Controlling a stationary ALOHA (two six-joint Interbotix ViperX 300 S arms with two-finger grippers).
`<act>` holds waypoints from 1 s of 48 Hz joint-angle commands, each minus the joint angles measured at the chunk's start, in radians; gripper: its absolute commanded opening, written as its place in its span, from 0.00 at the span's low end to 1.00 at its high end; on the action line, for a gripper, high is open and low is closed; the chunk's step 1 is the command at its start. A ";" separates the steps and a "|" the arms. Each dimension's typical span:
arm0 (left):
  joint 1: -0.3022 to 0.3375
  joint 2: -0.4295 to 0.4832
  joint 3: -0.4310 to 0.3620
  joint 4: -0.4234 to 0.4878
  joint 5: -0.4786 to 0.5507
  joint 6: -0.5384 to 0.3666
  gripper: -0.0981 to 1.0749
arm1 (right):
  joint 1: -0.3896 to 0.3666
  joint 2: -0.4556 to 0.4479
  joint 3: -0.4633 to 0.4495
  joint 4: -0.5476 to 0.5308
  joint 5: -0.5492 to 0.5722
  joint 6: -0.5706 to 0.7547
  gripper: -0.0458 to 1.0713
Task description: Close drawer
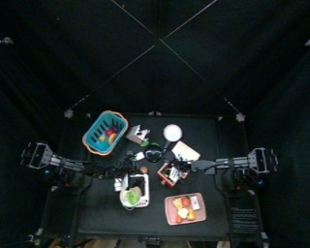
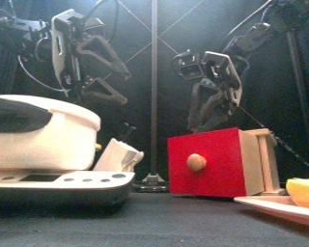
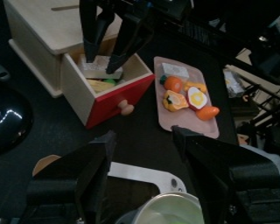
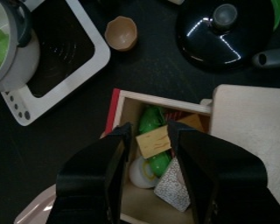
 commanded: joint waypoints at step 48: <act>-0.025 0.284 -0.230 -0.133 -0.018 0.003 0.44 | -0.353 -0.537 0.298 -0.124 -0.032 0.003 0.41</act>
